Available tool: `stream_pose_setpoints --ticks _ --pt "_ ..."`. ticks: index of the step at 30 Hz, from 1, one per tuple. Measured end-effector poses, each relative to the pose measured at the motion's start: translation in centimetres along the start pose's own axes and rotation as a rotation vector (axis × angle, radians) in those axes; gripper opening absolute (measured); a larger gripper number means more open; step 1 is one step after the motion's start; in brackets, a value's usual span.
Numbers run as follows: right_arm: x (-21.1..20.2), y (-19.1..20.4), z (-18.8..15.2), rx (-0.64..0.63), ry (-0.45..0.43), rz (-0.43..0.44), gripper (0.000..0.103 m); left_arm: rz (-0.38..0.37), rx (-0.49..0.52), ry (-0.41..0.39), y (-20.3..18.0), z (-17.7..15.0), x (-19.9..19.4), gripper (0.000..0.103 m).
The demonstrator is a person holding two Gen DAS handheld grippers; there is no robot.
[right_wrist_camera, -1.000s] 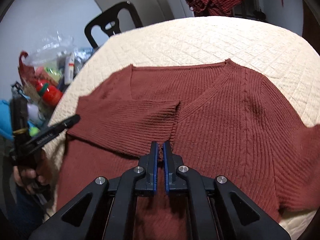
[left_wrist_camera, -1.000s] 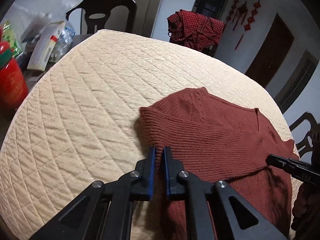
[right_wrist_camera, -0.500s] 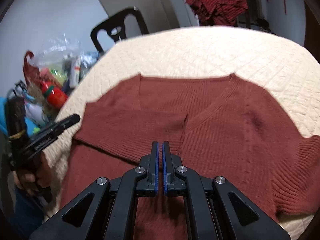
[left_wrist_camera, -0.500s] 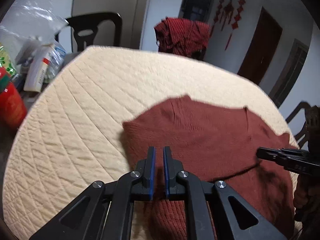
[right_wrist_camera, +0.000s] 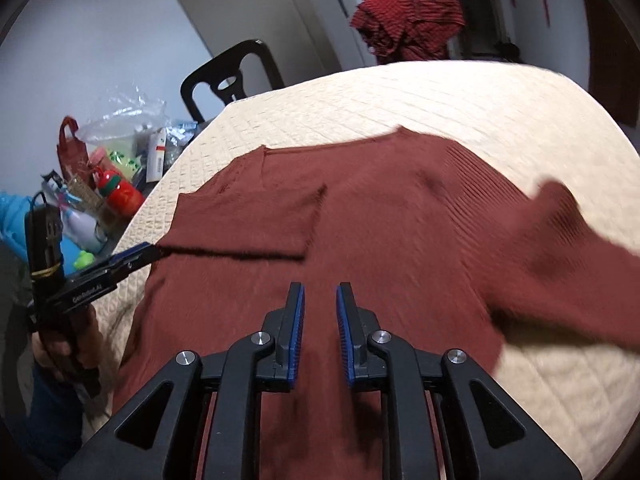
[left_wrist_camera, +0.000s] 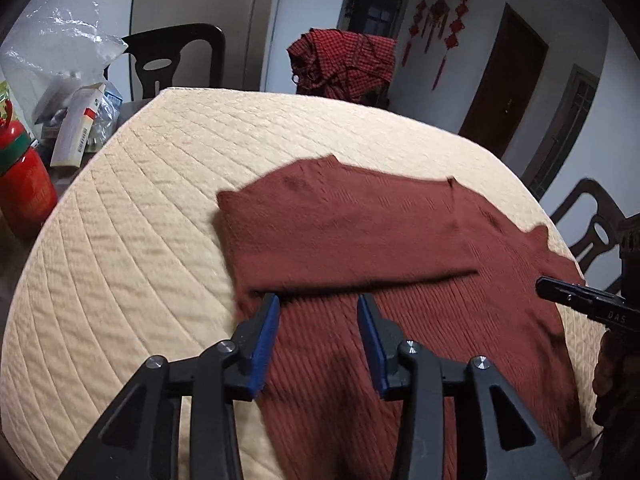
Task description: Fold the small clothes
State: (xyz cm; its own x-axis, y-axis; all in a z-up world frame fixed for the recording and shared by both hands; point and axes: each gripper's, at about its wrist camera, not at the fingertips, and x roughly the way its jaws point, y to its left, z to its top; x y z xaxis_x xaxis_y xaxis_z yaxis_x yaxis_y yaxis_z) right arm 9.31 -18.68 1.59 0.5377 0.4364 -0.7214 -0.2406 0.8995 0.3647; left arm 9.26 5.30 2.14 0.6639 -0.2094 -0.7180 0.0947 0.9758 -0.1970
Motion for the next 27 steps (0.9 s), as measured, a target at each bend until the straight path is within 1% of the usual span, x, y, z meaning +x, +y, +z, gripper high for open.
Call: stream_pose_setpoints --ticks 2,3,4,6,9,13,17,20,24,27 --pt "-1.0 -0.7 -0.9 0.014 -0.011 -0.031 0.019 -0.013 0.009 0.010 -0.7 -0.8 -0.3 0.043" --pt "-1.4 -1.2 -1.3 0.026 -0.016 -0.045 0.025 -0.014 0.013 0.012 -1.1 -1.0 -0.4 0.044" --pt "-1.9 -1.6 -1.6 0.043 -0.023 -0.054 0.036 -0.013 0.019 0.011 -1.5 -1.3 -0.6 0.044" --pt "-3.2 -2.9 -2.3 0.091 -0.049 -0.057 0.049 -0.013 0.026 0.009 -2.0 -1.7 -0.9 0.045" --pt "-4.7 -4.8 -2.8 0.165 -0.083 -0.075 0.049 -0.016 0.028 -0.002 -2.7 -1.9 -1.3 0.048" --pt "-6.3 -7.3 -3.4 0.258 -0.133 -0.106 0.049 -0.015 0.038 -0.015 -3.9 -1.4 -1.4 0.049" --pt "-7.3 -10.5 -3.7 0.389 -0.170 -0.171 0.049 -0.030 0.048 -0.024 -5.2 -0.9 -1.2 0.049" --pt "-7.9 -12.5 -4.1 0.471 -0.198 -0.205 0.049 -0.043 0.059 -0.022 -6.1 -0.9 -0.8 0.050" --pt "-8.4 -15.2 -4.6 0.569 -0.221 -0.244 0.049 -0.029 0.063 -0.007 -6.5 -0.9 0.1 0.050" --pt "-8.6 -16.4 -4.5 0.621 -0.253 -0.234 0.049 -0.021 0.053 0.016 -6.4 -1.2 0.9 0.050"
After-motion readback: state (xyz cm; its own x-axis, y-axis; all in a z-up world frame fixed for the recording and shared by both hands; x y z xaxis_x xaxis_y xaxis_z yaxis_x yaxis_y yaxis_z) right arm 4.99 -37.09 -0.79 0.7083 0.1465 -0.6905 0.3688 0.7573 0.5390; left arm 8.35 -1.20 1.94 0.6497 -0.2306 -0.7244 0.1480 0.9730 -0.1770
